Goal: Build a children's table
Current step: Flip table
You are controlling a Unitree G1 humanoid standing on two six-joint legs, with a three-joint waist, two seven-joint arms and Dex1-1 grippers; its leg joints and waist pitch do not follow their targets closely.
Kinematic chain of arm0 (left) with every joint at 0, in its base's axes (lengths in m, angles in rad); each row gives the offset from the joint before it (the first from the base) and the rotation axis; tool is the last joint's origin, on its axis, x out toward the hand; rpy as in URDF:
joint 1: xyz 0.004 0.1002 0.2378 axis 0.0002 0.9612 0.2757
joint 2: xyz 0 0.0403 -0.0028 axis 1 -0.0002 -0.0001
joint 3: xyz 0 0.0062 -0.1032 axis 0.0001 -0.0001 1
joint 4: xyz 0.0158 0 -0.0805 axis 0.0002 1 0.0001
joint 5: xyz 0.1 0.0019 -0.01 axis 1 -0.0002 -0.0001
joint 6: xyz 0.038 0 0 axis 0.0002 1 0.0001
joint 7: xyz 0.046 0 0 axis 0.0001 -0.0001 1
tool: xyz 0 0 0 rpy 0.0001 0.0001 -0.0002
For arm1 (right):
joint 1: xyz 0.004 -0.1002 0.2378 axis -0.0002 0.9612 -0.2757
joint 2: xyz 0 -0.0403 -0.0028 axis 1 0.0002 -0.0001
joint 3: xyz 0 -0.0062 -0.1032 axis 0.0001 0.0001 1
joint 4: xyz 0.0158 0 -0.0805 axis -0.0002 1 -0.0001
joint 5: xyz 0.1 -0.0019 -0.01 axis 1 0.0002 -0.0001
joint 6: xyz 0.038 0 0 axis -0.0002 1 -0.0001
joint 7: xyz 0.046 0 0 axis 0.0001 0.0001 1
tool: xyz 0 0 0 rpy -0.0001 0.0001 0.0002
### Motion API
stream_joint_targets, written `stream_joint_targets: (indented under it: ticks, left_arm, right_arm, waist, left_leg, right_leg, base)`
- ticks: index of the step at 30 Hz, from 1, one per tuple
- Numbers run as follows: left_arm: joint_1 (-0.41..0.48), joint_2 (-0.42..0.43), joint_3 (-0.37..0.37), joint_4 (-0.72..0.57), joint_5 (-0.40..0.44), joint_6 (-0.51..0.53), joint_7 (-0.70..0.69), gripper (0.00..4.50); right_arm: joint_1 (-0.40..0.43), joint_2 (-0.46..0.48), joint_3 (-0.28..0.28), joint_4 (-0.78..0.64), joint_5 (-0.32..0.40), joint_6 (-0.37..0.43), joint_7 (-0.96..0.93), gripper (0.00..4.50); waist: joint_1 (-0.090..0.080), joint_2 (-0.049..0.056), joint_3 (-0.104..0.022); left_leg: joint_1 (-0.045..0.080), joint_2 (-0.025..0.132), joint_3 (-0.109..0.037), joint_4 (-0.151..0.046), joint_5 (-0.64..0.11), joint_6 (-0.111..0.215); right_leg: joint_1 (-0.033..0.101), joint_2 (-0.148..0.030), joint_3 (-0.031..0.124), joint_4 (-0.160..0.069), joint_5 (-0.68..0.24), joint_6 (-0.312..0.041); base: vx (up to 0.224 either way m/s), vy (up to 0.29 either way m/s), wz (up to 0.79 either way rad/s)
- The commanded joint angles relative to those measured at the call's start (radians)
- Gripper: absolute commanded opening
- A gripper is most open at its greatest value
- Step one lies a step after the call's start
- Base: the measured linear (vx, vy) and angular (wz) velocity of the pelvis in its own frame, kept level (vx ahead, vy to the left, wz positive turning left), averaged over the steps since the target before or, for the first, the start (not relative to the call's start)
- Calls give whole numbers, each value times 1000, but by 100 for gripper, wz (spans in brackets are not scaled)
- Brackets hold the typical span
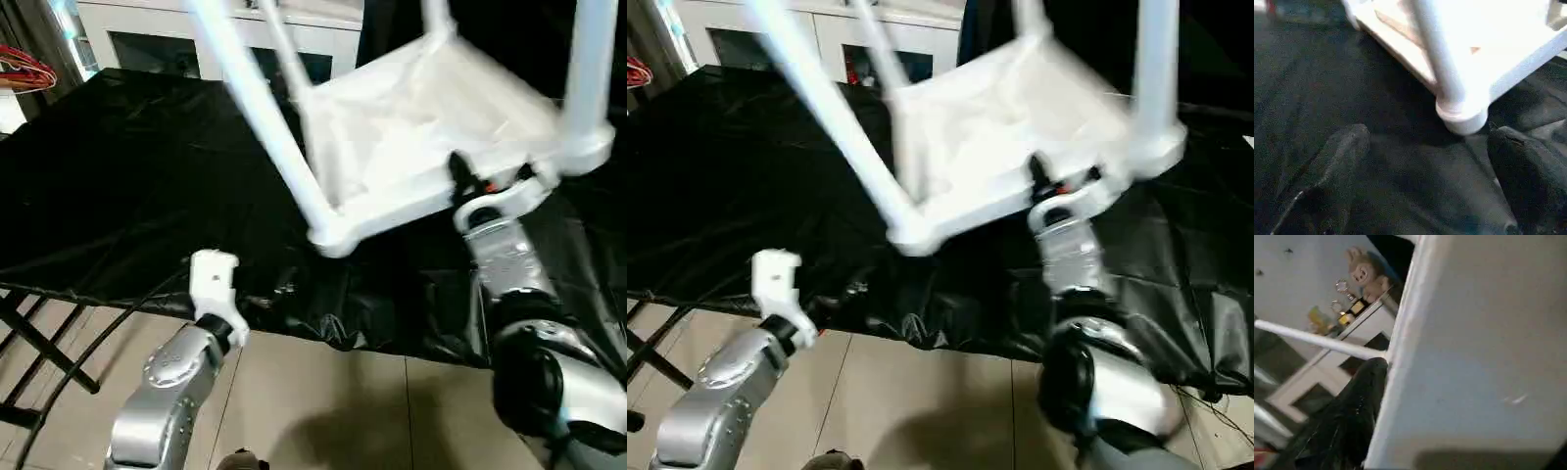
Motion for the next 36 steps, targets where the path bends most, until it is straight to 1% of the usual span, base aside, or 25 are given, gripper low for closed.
stream_joint_targets:
  ticks: [1, 2, 3, 5, 8, 9, 11, 14, 15, 16, 19, 20, 22, 23, 25, 26, 27, 28, 29, 31, 32, 33, 34, 35, 36]
  left_arm:
    - [-18, 10, -28, -30, 37, -14, -2, 450]
    - [-28, 16, -37, -37, 52, -15, -1, 450]
    - [-72, 47, -77, -66, 110, -31, -10, 450]
    - [-109, 66, -93, -88, 140, -33, -14, 450]
    - [-146, 80, -94, -112, 129, -23, -37, 450]
    - [-180, 88, -92, -118, 141, -20, -34, 450]
    - [-246, 111, -97, -118, 170, -34, -45, 450]
    - [-350, 149, -112, -102, 231, -63, -60, 450]
    - [-390, 161, -116, -93, 249, -71, -63, 450]
    - [-417, 168, -118, -87, 261, -77, -65, 450]
    - [-471, 193, -128, -74, 282, -90, -89, 450]
    - [-528, 218, -133, -50, 306, -112, -104, 450]
    - [-564, 229, -132, -31, 322, -127, -106, 450]
    - [-622, 238, -127, -1, 332, -137, -103, 450]
    - [-649, 243, -128, 13, 340, -150, -103, 450]
    - [-710, 252, -133, 58, 360, -189, -110, 450]
    - [-741, 258, -137, 79, 375, -212, -111, 450]
    - [-771, 263, -141, 99, 390, -234, -111, 450]
    - [-787, 264, -143, 110, 398, -240, -109, 450]
    - [-829, 275, -156, 143, 431, -271, -103, 450]
    - [-831, 276, -157, 146, 433, -273, -103, 450]
    - [-841, 280, -161, 157, 441, -282, -102, 450]
    - [-863, 285, -171, 193, 465, -312, -92, 450]
    - [-871, 291, -177, 208, 485, -316, -82, 450]
    - [-882, 306, -190, 230, 524, -331, -64, 450]
  right_arm:
    - [5, -30, 29, -50, -57, -28, -52, 213]
    - [6, -32, 42, -57, -73, -23, -62, 210]
    - [19, -49, 110, -85, -167, -47, -91, 210]
    - [31, -60, 158, -120, -232, -66, -102, 207]
    - [38, -61, 173, -167, -254, -53, -133, 207]
    - [36, -62, 179, -191, -261, -38, -152, 207]
    - [32, -66, 194, -222, -287, -14, -192, 207]
    - [24, -60, 218, -247, -302, 19, -218, 206]
    - [19, -59, 230, -248, -307, 33, -222, 206]
    - [16, -59, 238, -248, -312, 42, -226, 206]
    - [11, -57, 253, -252, -329, 63, -242, 206]
    - [4, -55, 290, -255, -361, 89, -234, 206]
    - [-3, -53, 313, -250, -380, 98, -224, 206]
    - [-14, -48, 345, -246, -404, 107, -215, 206]
    - [-19, -44, 352, -244, -409, 110, -214, 206]
    - [-36, -38, 369, -232, -418, 139, -222, 206]
    - [-43, -36, 380, -225, -425, 151, -227, 206]
    - [-49, -34, 392, -216, -434, 160, -233, 206]
    - [-53, -31, 397, -209, -437, 168, -236, 206]
    - [-62, -19, 402, -192, -441, 183, -242, 206]
    - [-62, -19, 404, -190, -443, 184, -242, 206]
    - [-64, -16, 410, -185, -450, 188, -244, 206]
    - [-63, -6, 422, -183, -463, 204, -246, 206]
    - [-60, -2, 427, -184, -465, 209, -245, 206]
    - [-55, 4, 431, -186, -465, 214, -237, 206]
  waist:
    - [-10, -12, -73]
    - [-12, -12, -72]
    - [-13, -7, -73]
    - [-14, -10, -75]
    - [-17, -12, -74]
    - [-20, 4, -75]
    - [-28, -3, -77]
    - [-34, 2, -76]
    - [-32, 2, -78]
    - [-33, 1, -77]
    - [-36, -1, -78]
    - [-36, 1, -78]
    - [-39, 6, -78]
    - [-41, 4, -79]
    - [-42, 3, -79]
    - [-46, -20, -78]
    - [-41, -7, -79]
    - [-46, -13, -78]
    - [-45, -9, -77]
    - [-48, -19, -76]
    - [-47, -15, -77]
    - [-49, -15, -76]
    - [-50, -24, -76]
    - [-48, -21, -77]
    - [-47, -24, -78]
  left_leg:
    - [23, 62, -28, -61, -125, 19]
    - [24, 62, -28, -62, -127, 17]
    - [28, 62, -27, -61, -136, 12]
    - [28, 62, -28, -61, -130, 8]
    - [26, 59, -29, -61, -123, -5]
    - [25, 57, -30, -60, -123, -10]
    - [26, 56, -29, -59, -126, -12]
    - [25, 54, -31, -59, -131, -11]
    - [29, 54, -30, -58, -139, -14]
    - [25, 54, -32, -59, -138, -19]
    - [24, 55, -32, -58, -129, -24]
    - [25, 54, -32, -57, -126, -25]
    - [27, 54, -31, -57, -130, -33]
    - [26, 54, -31, -56, -129, -36]
    - [26, 54, -33, -58, -135, -42]
    - [23, 55, -30, -58, -131, -36]
    - [25, 52, -31, -56, -120, -33]
    - [23, 54, -32, -58, -121, -34]
    - [24, 56, -33, -59, -125, -39]
    - [25, 58, -32, -59, -131, -41]
    - [27, 58, -33, -59, -133, -43]
    - [28, 59, -32, -60, -140, -50]
    - [28, 60, -32, -61, -144, -55]
    - [29, 59, -33, -62, -146, -58]
    - [31, 60, -33, -62, -150, -63]
  right_leg:
    - [33, -92, 58, -84, -121, -132]
    - [33, -90, 57, -85, -128, -129]
    - [30, -88, 58, -84, -131, -126]
    - [29, -87, 58, -82, -123, -115]
    - [32, -87, 57, -80, -116, -117]
    - [32, -86, 58, -77, -105, -119]
    - [32, -81, 58, -77, -78, -118]
    - [34, -80, 57, -77, -62, -124]
    - [33, -82, 58, -76, -67, -127]
    - [36, -82, 57, -76, -71, -129]
    - [37, -82, 58, -71, -45, -139]
    - [37, -82, 58, -71, -44, -142]
    - [34, -81, 58, -71, -44, -143]
    - [36, -81, 59, -69, -39, -146]
    - [38, -84, 59, -69, -42, -155]
    - [41, -84, 59, -71, -40, -155]
    - [39, -85, 60, -68, -48, -156]
    - [39, -85, 59, -69, -52, -156]
    - [38, -87, 59, -69, -54, -157]
    - [37, -90, 60, -69, -59, -156]
    - [36, -90, 60, -68, -63, -155]
    - [35, -90, 61, -68, -63, -154]
    - [34, -88, 61, -69, -60, -150]
    - [34, -89, 61, -68, -61, -149]
    - [34, -91, 61, -67, -60, -146]
  base:
    - [0, 0, 0]
    - [0, 0, 0]
    - [0, 0, 0]
    - [0, 0, 0]
    - [0, 0, 0]
    - [0, 0, 0]
    - [0, 0, 0]
    - [0, 0, 0]
    - [0, 0, 0]
    - [0, 0, 0]
    - [0, 0, 0]
    - [0, 0, 0]
    - [0, 0, 0]
    - [0, 0, 0]
    - [0, 0, 0]
    - [0, 0, 0]
    - [0, 0, 0]
    - [0, 0, 0]
    - [0, 0, 0]
    - [0, 0, 0]
    - [0, 0, 0]
    - [0, 0, 0]
    - [0, 0, 0]
    - [0, 0, 0]
    - [0, 0, 0]
